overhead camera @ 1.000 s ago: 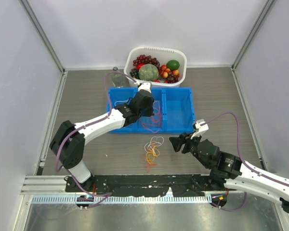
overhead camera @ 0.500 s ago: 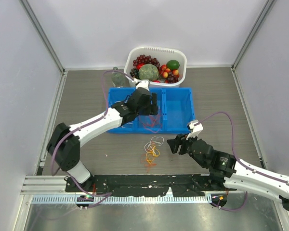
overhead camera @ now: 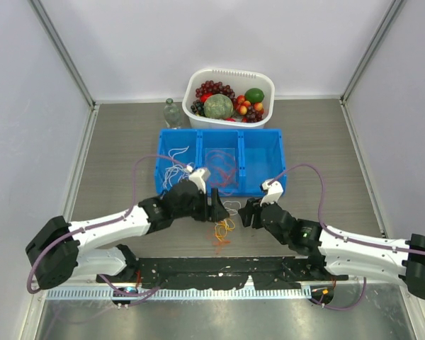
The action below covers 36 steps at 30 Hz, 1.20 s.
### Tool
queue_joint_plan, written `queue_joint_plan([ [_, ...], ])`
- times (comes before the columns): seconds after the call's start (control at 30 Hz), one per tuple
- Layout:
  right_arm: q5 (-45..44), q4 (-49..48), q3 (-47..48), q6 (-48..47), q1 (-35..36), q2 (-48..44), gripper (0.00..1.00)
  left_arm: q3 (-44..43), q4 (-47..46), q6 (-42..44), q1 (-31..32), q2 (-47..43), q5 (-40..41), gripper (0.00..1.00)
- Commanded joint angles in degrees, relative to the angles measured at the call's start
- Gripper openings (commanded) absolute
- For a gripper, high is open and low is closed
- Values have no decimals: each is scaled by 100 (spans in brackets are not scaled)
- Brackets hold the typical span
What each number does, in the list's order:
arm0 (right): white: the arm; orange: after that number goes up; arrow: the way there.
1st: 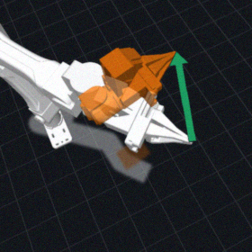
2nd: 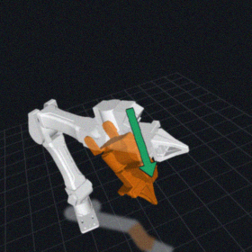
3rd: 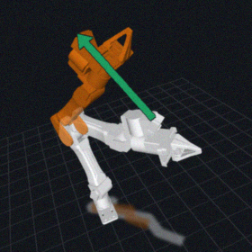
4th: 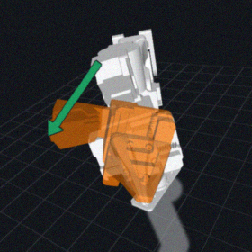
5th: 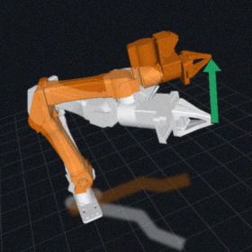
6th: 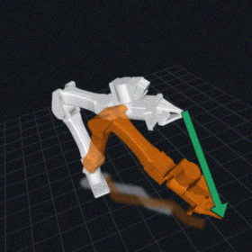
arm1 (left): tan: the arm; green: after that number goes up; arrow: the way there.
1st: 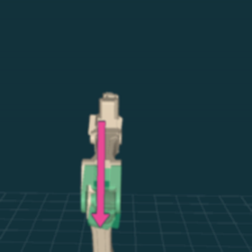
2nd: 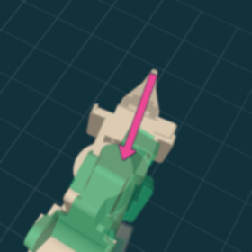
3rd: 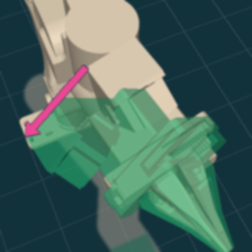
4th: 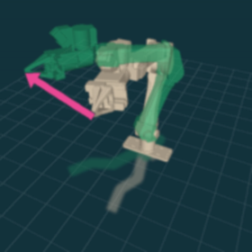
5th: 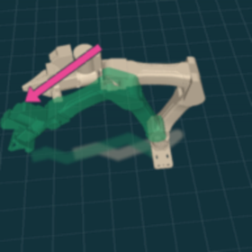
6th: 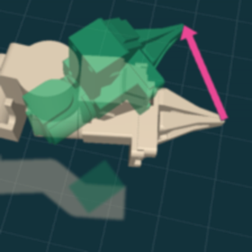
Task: Untangle the cables
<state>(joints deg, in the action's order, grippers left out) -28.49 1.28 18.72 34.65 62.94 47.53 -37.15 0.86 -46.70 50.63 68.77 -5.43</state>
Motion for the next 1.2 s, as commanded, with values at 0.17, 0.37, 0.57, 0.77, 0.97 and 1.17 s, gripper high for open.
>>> queue_joint_plan([
  [0.17, -473, -1514, -263, 621, -71, 809, 56, 480, -807, -542, 1054, -48, 489, 73],
  [0.37, -271, -2009, -150, 595, -229, 1557, 54, 445, -175, -709, 1063, 92, 1456, 73],
  [0.57, -236, -2378, 0, 534, -335, 2295, 49, 419, -156, -779, 1054, 171, 1475, 77],
  [0.77, -201, -2641, 298, 235, -352, 2911, 38, 375, 247, -771, 1054, 154, 1703, 81],
  [0.97, -60, -2862, 386, -64, -352, 2947, 17, 270, 493, -736, 1063, 66, 1879, 83],
  [1.17, 449, -2809, 194, -292, -335, 2202, 1, 243, 458, -516, 1063, -284, 1993, 71],
])
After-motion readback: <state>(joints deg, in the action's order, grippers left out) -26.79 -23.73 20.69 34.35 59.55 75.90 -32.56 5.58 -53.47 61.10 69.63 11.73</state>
